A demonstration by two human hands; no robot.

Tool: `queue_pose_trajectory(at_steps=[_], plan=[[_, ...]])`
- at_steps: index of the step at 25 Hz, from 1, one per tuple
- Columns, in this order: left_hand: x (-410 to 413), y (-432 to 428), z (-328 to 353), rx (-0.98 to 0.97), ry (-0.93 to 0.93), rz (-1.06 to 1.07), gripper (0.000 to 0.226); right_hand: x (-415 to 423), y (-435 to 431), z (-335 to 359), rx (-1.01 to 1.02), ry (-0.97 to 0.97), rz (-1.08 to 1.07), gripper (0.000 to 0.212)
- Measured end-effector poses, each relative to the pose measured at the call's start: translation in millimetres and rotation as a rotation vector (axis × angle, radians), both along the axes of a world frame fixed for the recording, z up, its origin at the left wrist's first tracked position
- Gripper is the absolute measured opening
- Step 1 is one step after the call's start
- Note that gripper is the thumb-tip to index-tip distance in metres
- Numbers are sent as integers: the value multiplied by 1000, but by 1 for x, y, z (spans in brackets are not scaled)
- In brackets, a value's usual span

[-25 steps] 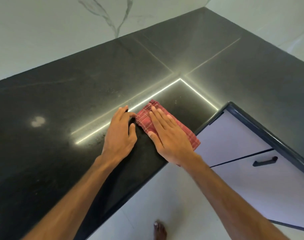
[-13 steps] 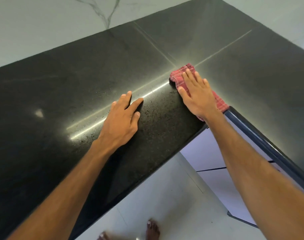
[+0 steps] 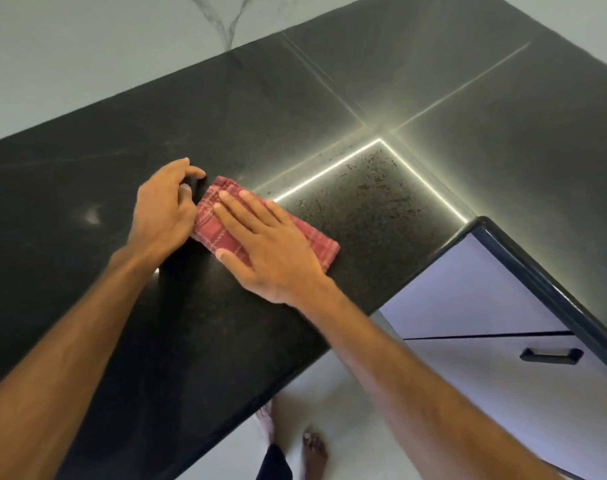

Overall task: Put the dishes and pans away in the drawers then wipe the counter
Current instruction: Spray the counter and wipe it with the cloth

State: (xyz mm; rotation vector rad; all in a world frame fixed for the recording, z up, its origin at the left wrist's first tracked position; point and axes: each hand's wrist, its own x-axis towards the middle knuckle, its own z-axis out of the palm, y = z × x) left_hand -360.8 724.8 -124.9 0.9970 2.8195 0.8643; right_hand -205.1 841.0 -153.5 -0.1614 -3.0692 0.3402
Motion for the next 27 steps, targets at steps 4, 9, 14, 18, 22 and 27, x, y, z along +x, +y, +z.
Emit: queue_pose_trajectory(at_steps=[4, 9, 14, 18, 22, 27], plan=[[-14, 16, -2, -30, -11, -44, 31, -20, 113, 3, -1, 24, -220, 69], [-29, 18, -6, -50, 11, -68, 28, -39, 231, 4, 37, -36, -597, 72], [-52, 17, -1, 43, -54, -85, 27, -69, 137, 9, 27, -29, -426, 72], [-73, 0, 12, 264, -119, 259, 29, -105, -10, 5, 7, 25, -51, 69], [-83, -9, 1, 177, -126, 293, 28, -129, -4, 0, -34, 49, 49, 68], [-82, 20, -6, -131, -82, 85, 58, -150, 146, 1, 37, 49, -225, 69]])
